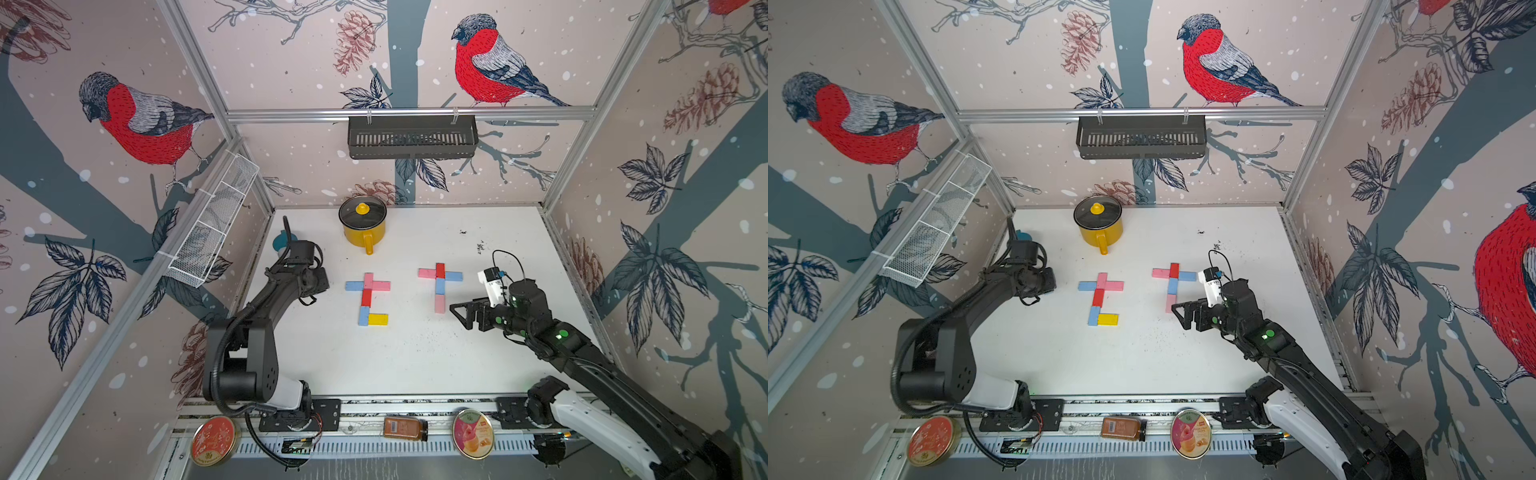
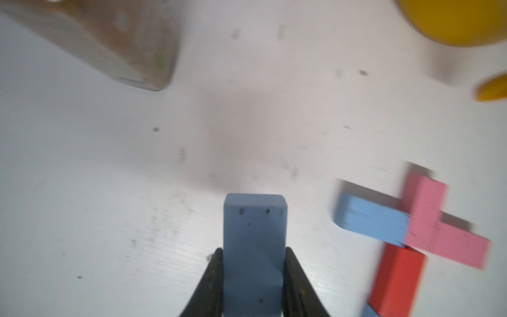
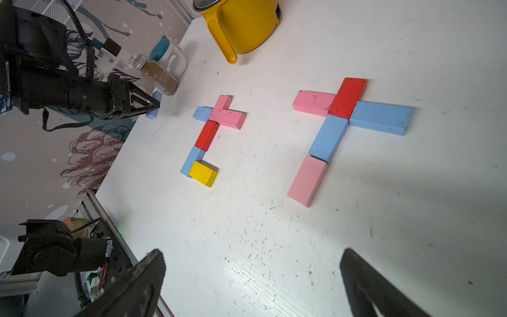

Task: Assemble the letter t with building blocks
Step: Pick up the building block from the center of the board, then place the building block at the center of the board.

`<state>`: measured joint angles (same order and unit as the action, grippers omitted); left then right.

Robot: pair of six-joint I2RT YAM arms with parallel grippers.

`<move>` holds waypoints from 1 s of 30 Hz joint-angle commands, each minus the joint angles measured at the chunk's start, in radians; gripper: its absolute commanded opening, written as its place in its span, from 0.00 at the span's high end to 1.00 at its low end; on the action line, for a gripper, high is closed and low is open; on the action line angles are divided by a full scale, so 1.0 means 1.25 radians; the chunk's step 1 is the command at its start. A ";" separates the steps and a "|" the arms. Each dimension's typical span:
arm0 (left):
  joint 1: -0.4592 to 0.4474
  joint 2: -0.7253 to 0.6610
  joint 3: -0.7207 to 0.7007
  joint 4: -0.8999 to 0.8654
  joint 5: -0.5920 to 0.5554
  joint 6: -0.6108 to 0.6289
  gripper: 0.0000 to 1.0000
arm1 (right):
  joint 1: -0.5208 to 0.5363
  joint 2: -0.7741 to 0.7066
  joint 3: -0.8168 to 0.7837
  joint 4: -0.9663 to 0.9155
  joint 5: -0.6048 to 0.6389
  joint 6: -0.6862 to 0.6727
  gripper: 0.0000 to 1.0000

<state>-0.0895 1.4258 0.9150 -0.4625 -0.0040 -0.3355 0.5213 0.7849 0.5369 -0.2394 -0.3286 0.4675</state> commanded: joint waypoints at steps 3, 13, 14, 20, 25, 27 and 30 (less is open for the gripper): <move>-0.184 -0.078 0.018 -0.014 -0.003 -0.011 0.81 | -0.026 -0.011 0.016 -0.028 0.091 0.043 0.00; -0.553 0.123 0.247 0.054 -0.017 0.315 0.85 | -0.434 0.080 -0.013 -0.013 -0.145 0.149 0.01; -0.582 0.160 0.281 0.045 -0.015 0.348 0.85 | -0.476 0.095 -0.019 0.000 -0.187 0.151 0.02; -0.698 0.366 0.447 -0.003 -0.002 0.541 0.84 | -0.644 0.166 -0.024 -0.002 -0.285 0.126 0.11; -0.721 0.456 0.509 0.005 0.079 0.613 0.84 | -0.677 0.157 -0.063 0.034 -0.280 0.156 0.17; -0.734 0.490 0.528 0.001 0.101 0.650 0.83 | -0.677 0.164 -0.076 0.046 -0.285 0.159 0.27; -0.752 0.544 0.578 -0.029 0.111 0.688 0.83 | -0.677 0.174 -0.097 0.065 -0.293 0.160 0.42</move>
<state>-1.0134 2.0666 1.5921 -0.4576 0.0788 0.4198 -0.3233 0.9966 0.4320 -0.2062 -0.6655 0.6552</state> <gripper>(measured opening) 0.313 0.613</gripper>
